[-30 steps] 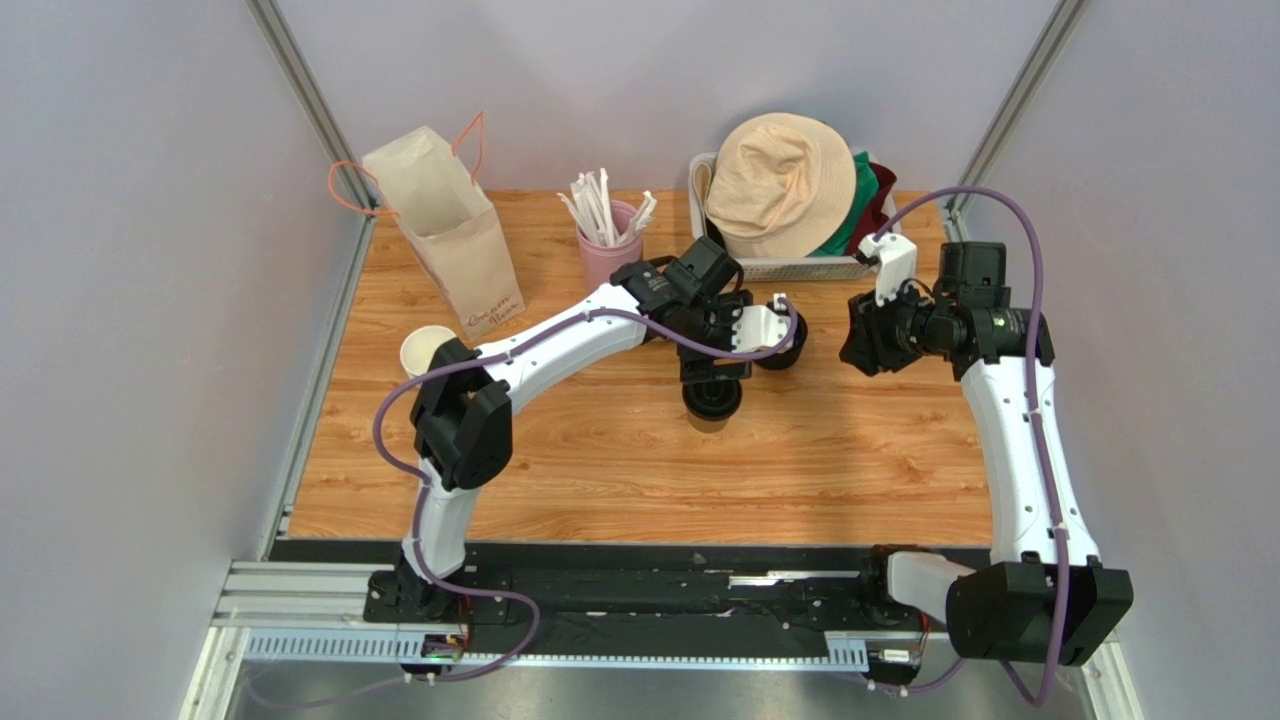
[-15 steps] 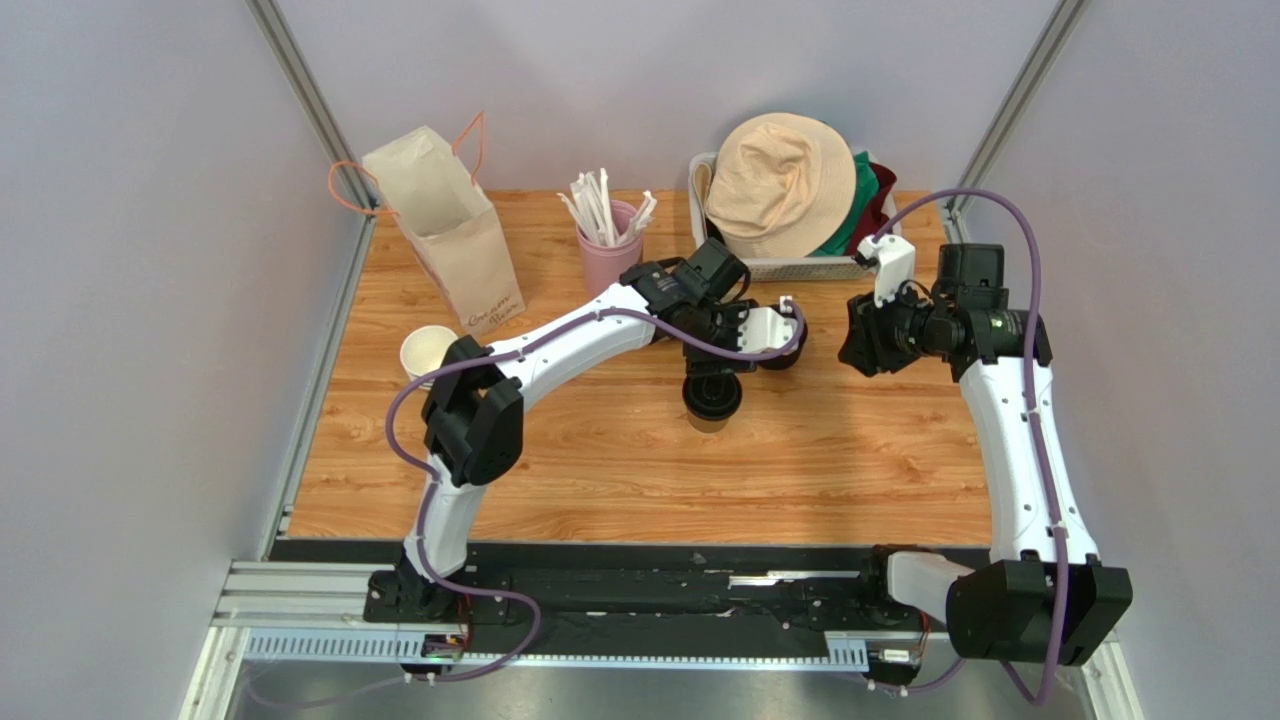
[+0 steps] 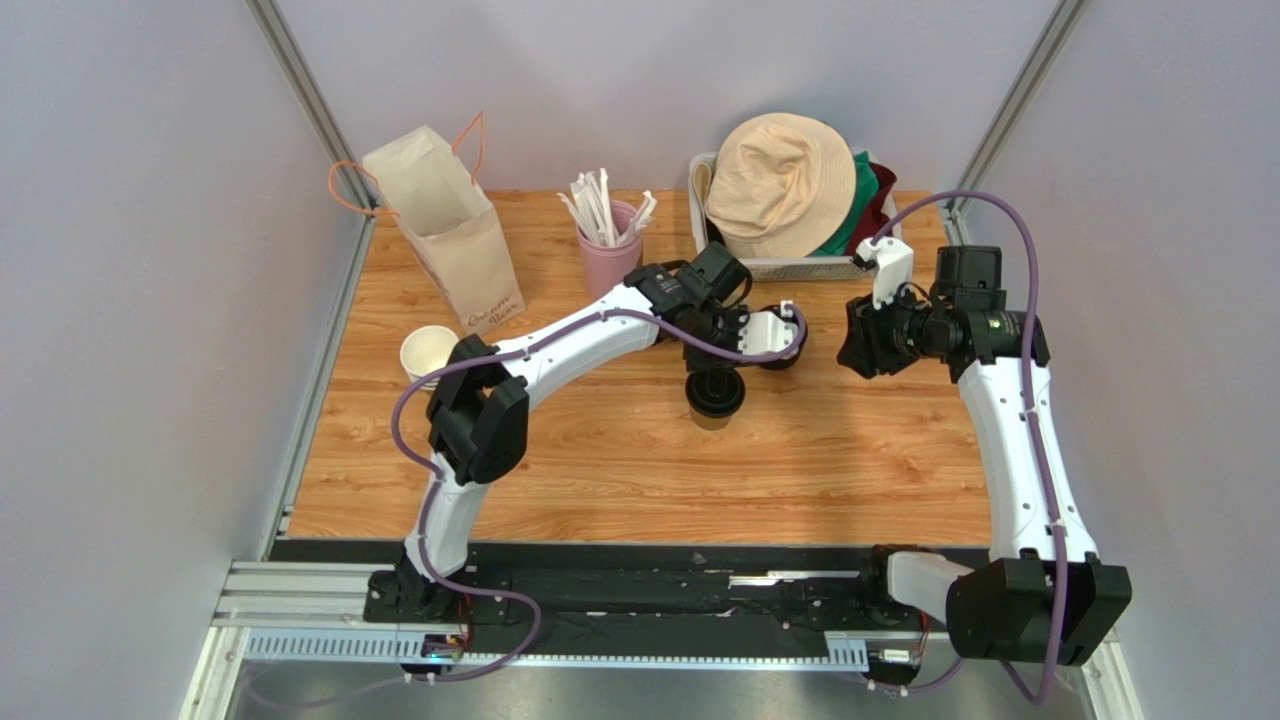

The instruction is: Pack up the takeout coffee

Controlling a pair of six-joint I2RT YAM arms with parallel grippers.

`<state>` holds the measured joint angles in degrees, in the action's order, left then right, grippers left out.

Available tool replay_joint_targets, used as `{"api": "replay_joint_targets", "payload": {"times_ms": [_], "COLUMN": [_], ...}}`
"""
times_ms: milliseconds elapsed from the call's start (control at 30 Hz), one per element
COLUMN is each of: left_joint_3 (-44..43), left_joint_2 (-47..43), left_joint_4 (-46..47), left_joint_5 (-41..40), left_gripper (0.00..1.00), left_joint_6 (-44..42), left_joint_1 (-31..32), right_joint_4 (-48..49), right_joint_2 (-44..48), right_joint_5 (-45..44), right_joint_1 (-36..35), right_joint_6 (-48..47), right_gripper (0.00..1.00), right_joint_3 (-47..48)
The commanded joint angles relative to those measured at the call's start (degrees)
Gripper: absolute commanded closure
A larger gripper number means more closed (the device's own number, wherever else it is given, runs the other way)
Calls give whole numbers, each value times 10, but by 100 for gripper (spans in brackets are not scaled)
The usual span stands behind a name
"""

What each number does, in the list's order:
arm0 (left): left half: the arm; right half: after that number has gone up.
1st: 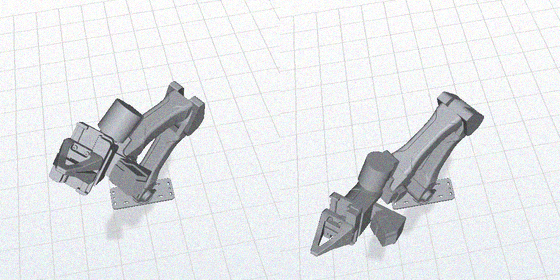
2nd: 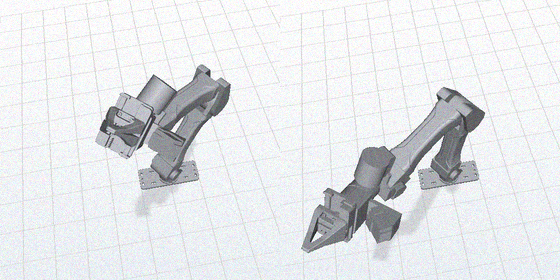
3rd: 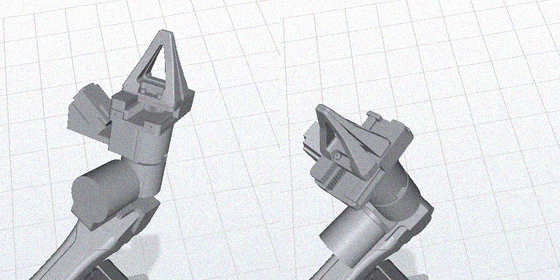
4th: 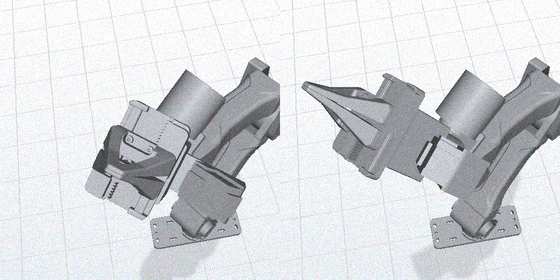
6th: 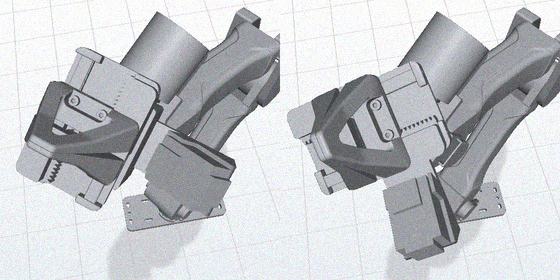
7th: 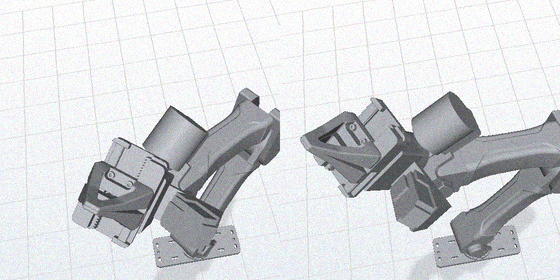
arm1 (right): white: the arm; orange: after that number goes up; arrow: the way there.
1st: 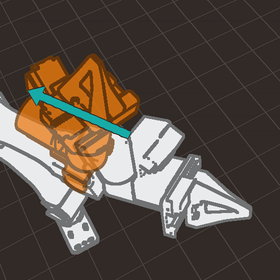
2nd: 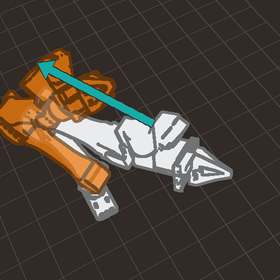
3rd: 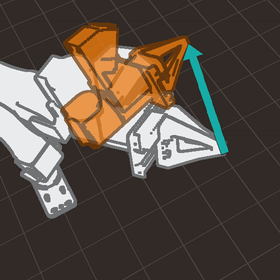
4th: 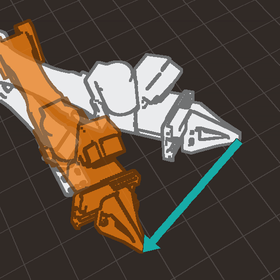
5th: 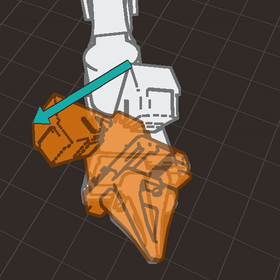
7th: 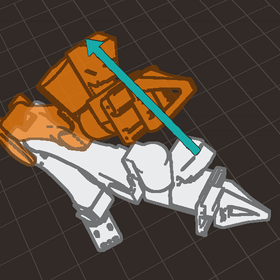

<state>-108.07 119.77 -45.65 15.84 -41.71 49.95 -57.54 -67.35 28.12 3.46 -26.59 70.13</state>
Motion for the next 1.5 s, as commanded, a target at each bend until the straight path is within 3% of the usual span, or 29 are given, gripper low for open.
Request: {"api": "replay_joint_targets", "payload": {"times_ms": [0, 267, 633, 1033, 1467], "left_joint_3": [-23, -69, -50, -78, -50], "left_joint_2": [6, 28, 6, 6, -56], "left_joint_4": [-10, -80, -137, -183, -161], "left_joint_5": [-12, -88, -95, -109, -241], "left_gripper": [69, 100, 100, 100, 100], "left_joint_6": [2, 95, 238, 471, 546], "left_joint_1": [7, 15, 13, -22, -38], "right_joint_4": [22, 23, 23, 27, 28], "right_joint_2": [8, 7, 10, 12, 6], "right_joint_5": [13, 14, 16, 14, 13], "right_joint_1": [3, 3, 2, 2, 2], "right_joint_6": [4, 6, 7, 7, 7], "right_gripper": [61, 61, 61, 61, 61], "right_joint_3": [1, 1, -1, -3, -6]}}
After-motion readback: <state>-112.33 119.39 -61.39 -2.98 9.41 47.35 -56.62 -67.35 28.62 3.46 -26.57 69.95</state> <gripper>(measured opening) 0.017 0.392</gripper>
